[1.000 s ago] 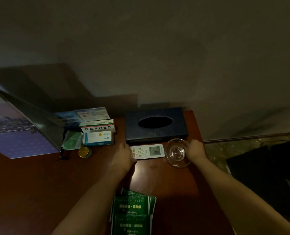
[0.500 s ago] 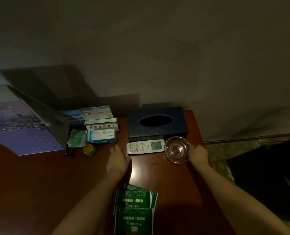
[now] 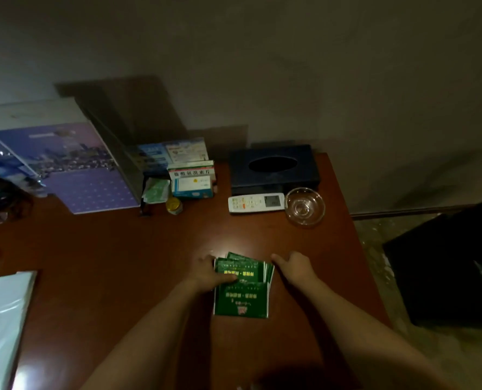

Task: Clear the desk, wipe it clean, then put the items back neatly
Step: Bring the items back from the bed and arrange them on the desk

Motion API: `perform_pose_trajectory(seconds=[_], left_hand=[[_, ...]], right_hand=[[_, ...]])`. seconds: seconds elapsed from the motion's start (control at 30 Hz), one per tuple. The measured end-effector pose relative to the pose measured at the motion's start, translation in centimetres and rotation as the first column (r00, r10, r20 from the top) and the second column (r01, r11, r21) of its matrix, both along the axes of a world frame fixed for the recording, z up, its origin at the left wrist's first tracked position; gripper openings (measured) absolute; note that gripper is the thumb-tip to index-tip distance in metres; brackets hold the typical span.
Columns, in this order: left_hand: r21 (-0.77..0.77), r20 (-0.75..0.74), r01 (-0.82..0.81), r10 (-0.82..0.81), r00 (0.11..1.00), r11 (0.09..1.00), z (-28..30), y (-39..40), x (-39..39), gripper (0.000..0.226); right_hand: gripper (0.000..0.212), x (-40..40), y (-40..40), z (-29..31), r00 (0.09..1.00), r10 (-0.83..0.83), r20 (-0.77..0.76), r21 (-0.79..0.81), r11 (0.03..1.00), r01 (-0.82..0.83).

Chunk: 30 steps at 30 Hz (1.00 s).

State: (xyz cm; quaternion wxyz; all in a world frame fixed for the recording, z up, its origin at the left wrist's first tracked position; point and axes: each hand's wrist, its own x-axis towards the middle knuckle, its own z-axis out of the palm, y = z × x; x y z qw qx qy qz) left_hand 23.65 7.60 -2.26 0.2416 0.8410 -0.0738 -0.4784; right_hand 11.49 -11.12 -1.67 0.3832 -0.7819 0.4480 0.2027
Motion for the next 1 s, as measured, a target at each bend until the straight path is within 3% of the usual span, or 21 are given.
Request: perform_pose_trajectory(seconds=[0.1,0.17,0.23,0.37,0.53,0.73,0.87,1.0], left_hand=[[0.039,-0.008,0.012,-0.012,1.0,0.999,1.4,0.4,-2.2,0.095],[0.065,-0.027,0.009,-0.007,1.0,0.998,0.9,0.5,-3.0,0.098],[0.063,-0.011,0.014,-0.013,1.0,0.998,0.6,0.4,-3.7,0.095],[0.063,0.037,-0.052,0.05,0.998,0.997,-0.2,-0.4,-3.7,0.075],[0.033,0.061,-0.081,0.079,0.995,0.996,-1.6,-1.2,-1.8,0.056],[-0.019,0.069,-0.085,0.086,0.994,0.996,-0.9,-2.0,-0.6,0.034],[-0.088,0.187,0.05,-0.032,0.982,0.995,0.5,-2.3,0.8,0.031],[-0.213,0.249,0.041,0.014,0.968,0.976,1.8,-3.4,2.2,0.04]], right_hand=[[0.049,-0.8,1.6,0.3,1.0,-0.01,-0.012,0.059,0.998,0.011],[0.073,-1.2,2.4,0.3,0.998,-0.039,-0.041,0.105,0.993,0.043],[0.081,-1.2,3.2,0.4,0.991,-0.119,-0.061,0.164,0.978,0.128],[0.064,-0.4,4.5,0.1,0.962,-0.268,-0.053,0.263,0.926,0.272],[0.015,0.9,4.1,-0.8,0.984,-0.178,-0.014,0.179,0.968,0.178],[0.029,1.6,3.3,-1.7,0.932,-0.356,0.062,0.296,0.899,0.324],[0.036,2.4,2.4,-0.4,0.899,-0.367,0.241,0.355,0.895,0.27],[0.029,4.1,1.0,1.3,0.848,-0.334,0.41,0.352,0.916,0.19]])
